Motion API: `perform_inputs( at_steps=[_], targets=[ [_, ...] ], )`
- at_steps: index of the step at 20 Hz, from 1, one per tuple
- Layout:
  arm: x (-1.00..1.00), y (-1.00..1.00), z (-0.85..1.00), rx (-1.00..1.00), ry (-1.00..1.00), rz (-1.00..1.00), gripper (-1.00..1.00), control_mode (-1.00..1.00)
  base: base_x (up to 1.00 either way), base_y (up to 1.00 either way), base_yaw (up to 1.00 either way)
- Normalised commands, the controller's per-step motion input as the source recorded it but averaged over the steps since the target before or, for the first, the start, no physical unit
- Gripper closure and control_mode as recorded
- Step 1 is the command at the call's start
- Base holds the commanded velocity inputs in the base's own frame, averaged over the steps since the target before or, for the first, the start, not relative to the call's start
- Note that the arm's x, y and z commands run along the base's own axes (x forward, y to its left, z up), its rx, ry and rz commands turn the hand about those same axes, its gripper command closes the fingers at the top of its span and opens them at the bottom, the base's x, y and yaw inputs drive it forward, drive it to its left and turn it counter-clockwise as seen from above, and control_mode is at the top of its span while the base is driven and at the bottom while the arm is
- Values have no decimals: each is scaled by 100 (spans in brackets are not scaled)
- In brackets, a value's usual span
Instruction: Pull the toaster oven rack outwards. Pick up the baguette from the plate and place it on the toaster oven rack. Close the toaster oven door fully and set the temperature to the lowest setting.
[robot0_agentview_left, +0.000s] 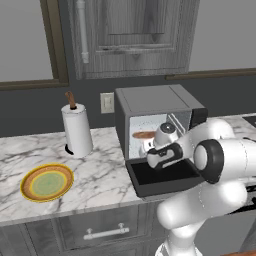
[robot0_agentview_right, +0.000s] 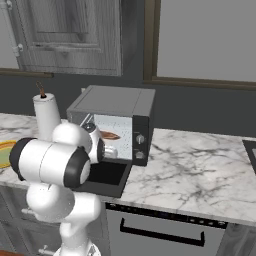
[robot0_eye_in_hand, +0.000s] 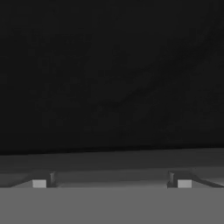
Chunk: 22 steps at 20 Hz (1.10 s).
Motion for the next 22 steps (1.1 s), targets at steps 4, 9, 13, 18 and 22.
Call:
perform_inputs(
  at_steps=[4, 9, 13, 18, 22],
  targets=[
    [46, 0, 0, 7, -9, 0, -100, -100, 0, 0, 0],
    [46, 0, 0, 10, -14, 0, -100, -100, 0, 0, 0],
    [34, 0, 24, 14, -19, 0, -100, -100, 0, 0, 0],
    [31, 0, 46, 14, -16, 0, -100, -100, 0, 0, 0],
    [14, -5, 79, 13, -14, 0, -100, -100, 0, 0, 0]
  ],
)
